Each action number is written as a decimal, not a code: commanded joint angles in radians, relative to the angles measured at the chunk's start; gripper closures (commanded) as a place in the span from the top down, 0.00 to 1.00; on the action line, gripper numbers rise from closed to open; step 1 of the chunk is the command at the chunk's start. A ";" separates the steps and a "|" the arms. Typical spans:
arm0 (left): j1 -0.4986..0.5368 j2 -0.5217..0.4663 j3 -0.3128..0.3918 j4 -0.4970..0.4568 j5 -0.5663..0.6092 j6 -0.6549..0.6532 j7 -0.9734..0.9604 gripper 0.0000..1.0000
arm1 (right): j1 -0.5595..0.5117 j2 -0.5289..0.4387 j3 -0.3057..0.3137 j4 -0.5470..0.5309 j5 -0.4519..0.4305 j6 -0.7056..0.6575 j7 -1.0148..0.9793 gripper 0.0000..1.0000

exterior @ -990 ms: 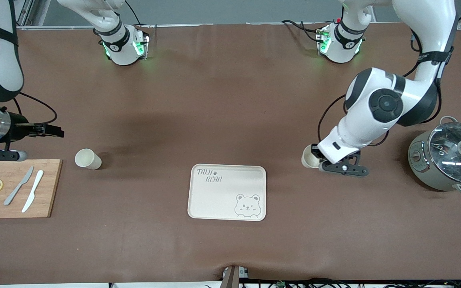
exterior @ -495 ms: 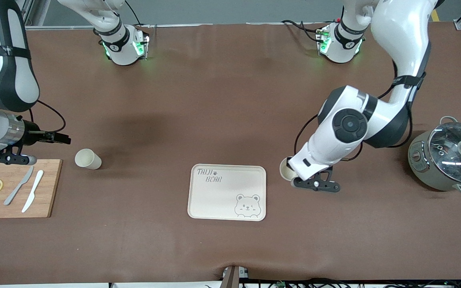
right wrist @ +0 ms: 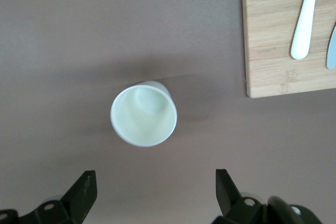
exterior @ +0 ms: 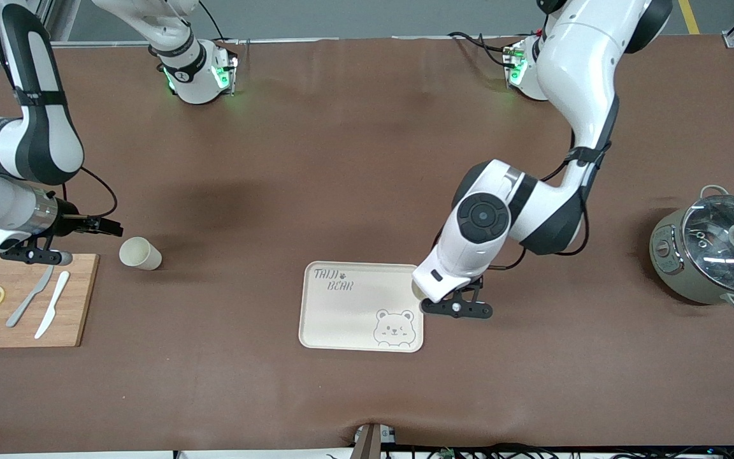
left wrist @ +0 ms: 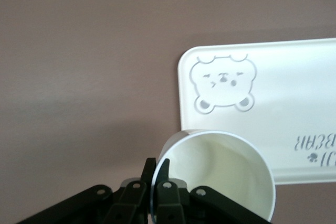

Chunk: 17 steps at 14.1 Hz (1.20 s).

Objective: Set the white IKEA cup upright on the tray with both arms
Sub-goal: 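Carry the cup to the tray while the right gripper reaches the other cup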

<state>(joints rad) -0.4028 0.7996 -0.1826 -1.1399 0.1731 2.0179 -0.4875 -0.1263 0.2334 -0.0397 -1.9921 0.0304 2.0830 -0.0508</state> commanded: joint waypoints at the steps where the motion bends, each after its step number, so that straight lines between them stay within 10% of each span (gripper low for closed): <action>1: -0.019 0.065 0.009 0.069 -0.003 0.037 -0.035 0.00 | -0.022 0.026 0.011 -0.030 -0.009 0.075 0.011 1.00; 6: -0.045 0.119 0.006 0.069 -0.006 0.122 -0.089 0.00 | -0.023 0.072 0.011 -0.039 0.003 0.138 0.012 0.97; 17: -0.090 0.190 0.012 0.066 -0.032 0.231 -0.146 0.00 | -0.027 0.139 0.012 -0.091 0.008 0.298 0.020 0.40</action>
<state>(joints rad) -0.4812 0.9601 -0.1827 -1.1115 0.1562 2.2340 -0.6243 -0.1410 0.3750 -0.0392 -2.0555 0.0321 2.3420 -0.0475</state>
